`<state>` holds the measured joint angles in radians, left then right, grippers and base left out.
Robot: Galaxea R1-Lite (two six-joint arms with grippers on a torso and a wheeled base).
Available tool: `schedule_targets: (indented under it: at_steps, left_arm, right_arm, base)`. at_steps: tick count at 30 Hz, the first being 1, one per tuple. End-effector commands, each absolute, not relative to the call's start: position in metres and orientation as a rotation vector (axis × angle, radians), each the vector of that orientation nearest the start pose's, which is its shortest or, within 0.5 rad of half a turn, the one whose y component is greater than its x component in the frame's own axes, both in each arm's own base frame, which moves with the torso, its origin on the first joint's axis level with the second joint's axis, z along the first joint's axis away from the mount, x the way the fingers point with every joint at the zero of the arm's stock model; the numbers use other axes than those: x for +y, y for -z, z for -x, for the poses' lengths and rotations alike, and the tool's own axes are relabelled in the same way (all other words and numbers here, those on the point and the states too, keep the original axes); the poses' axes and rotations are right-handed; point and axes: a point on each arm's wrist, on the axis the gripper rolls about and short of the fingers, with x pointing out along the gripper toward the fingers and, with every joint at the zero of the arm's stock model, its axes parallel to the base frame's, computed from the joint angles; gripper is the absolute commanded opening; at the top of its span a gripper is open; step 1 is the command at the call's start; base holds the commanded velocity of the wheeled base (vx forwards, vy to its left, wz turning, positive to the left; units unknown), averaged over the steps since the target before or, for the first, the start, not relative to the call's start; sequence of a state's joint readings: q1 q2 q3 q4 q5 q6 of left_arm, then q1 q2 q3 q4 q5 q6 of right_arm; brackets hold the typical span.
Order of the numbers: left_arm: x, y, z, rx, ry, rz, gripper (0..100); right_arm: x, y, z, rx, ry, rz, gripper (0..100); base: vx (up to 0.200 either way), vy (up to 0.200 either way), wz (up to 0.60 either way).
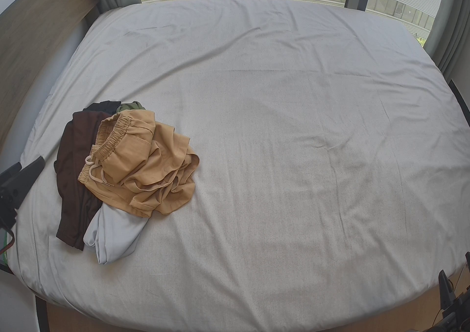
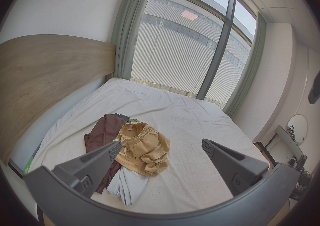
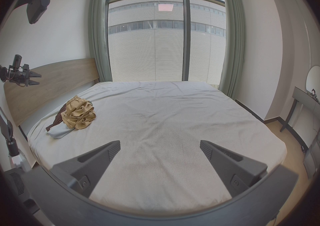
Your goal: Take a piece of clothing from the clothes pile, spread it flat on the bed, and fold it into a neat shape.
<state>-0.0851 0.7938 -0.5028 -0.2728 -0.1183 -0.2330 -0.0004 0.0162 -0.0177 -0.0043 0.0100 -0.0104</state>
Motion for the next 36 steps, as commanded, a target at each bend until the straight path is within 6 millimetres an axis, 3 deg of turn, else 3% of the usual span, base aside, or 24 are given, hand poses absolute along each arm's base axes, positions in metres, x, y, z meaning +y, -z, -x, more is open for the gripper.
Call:
schedule_targets:
  at_steps: [1,6,16,24,29,36]
  left_arm:
    - [-0.013,-0.237,-0.115,0.112,0.205,0.232,100]
    - [-0.017,-0.250,-0.130,0.124,0.321,0.236,100]
    - [-0.022,-0.230,-0.169,0.254,0.434,0.254,100]
    - [-0.024,-0.212,-0.200,0.253,0.431,0.265,100]
    - [-0.016,-0.212,-0.239,0.193,0.388,0.264,100]
    - [-0.009,-0.210,-0.254,0.209,0.366,0.272,100]
  right_arm:
    - [0.000,-0.076,0.023,-0.005,-0.009,0.012,100]
    - [0.000,-0.076,0.023,-0.005,-0.008,0.011,100]
    - [0.000,-0.076,0.023,-0.005,-0.006,0.011,100]
    - [0.000,-0.076,0.023,-0.003,-0.006,0.009,100]
    - [0.000,-0.076,0.023,-0.003,-0.006,0.006,100]
    - [0.000,-0.076,0.023,-0.005,-0.006,0.006,100]
  base:
    - [0.000,0.000,0.00]
    - [0.000,0.000,0.00]
    - [0.000,0.000,0.00]
    - [0.000,0.000,0.00]
    - [0.000,0.000,0.00]
    - [0.000,0.000,0.00]
